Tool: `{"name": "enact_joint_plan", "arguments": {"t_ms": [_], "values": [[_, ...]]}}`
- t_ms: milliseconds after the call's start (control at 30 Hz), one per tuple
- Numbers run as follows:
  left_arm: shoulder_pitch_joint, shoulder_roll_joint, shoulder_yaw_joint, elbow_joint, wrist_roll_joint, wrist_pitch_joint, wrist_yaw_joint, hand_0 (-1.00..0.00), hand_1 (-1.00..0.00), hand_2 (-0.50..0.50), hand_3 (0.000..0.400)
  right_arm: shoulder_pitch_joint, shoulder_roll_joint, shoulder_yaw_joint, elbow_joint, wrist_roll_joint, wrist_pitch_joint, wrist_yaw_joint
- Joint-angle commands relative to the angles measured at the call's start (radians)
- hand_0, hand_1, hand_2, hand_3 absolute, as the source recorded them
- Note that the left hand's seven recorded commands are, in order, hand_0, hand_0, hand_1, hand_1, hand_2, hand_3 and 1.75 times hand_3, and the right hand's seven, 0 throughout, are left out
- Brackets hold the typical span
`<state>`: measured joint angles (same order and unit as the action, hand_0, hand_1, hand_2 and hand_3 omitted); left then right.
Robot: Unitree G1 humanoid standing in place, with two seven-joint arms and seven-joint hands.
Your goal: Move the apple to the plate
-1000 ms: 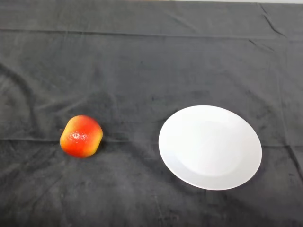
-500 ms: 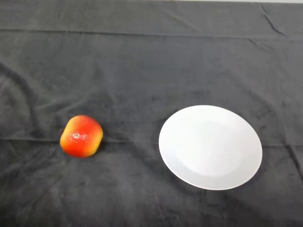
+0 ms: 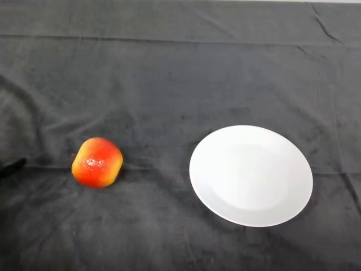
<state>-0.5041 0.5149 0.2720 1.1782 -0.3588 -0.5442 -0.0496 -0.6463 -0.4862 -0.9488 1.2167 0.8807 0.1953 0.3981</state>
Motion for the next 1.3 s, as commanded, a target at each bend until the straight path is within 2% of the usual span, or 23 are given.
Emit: {"name": "enact_joint_plan", "arguments": {"t_ms": [33,400,800,1300], "values": [[-0.044,-0.017,-0.03,-0.055,0.035,-0.03,-0.008,0.0,0.0,0.0,0.0,-0.011,-0.019,-0.0036,-0.004,0.0168,-0.008,0.002],[-0.04,-0.074,-0.125,-0.064,0.157,-0.081,-0.017,0.0,0.0,0.0,0.0,-0.01,-0.018,-0.003,-0.006,0.0167,-0.007,0.0008],[-0.047,-0.134,-0.221,-0.064,0.272,-0.106,-0.011,0.0,0.0,0.0,0.0,-0.01,-0.017,-0.0025,-0.009,0.0168,-0.007,-0.0003],[-0.046,-0.143,-0.31,-0.058,0.382,-0.122,-0.014,0.0,0.0,0.0,0.0,-0.009,-0.017,-0.0022,-0.01,0.0171,-0.007,-0.0012]]}}
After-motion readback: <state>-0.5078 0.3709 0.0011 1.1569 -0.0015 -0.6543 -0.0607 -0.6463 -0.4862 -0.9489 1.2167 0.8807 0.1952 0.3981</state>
